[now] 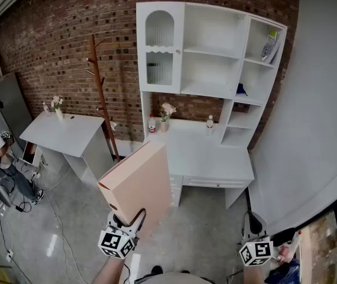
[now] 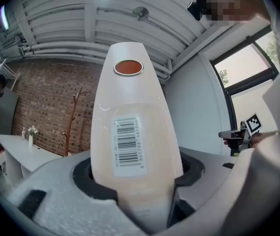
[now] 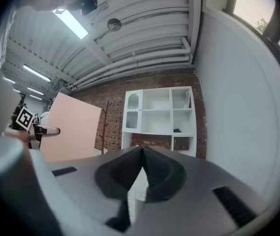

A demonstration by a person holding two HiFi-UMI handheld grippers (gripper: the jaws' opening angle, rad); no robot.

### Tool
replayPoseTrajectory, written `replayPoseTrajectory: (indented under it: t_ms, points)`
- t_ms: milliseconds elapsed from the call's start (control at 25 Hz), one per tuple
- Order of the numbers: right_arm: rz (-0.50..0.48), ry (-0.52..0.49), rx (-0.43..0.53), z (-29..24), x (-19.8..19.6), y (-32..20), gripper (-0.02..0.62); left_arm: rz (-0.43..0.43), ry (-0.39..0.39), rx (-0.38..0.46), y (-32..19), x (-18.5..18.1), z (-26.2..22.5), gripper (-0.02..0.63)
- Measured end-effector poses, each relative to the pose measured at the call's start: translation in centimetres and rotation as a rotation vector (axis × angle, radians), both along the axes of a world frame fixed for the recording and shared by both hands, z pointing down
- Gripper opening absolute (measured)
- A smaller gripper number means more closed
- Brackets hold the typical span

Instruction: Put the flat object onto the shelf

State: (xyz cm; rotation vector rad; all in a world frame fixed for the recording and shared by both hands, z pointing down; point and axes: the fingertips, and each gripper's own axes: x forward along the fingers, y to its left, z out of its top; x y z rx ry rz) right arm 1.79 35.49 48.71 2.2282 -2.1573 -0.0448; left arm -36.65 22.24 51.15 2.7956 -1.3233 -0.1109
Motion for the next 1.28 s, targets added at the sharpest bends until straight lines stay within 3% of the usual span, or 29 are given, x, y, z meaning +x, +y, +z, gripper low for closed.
replayPoseTrajectory:
  t_ms: [840,1280]
  points:
    - [-0.007,-0.002,-0.012,0.0,-0.8,-0.2,0.029,0.014,0.0,-0.012,-0.7,-0.3,0.4,0.302]
    - [0.023,0.014,-0.031,1.2,-4.5,-0.2,0.031,0.065,-0.02,-0.008,-2.0,-2.7,1.3,0.302]
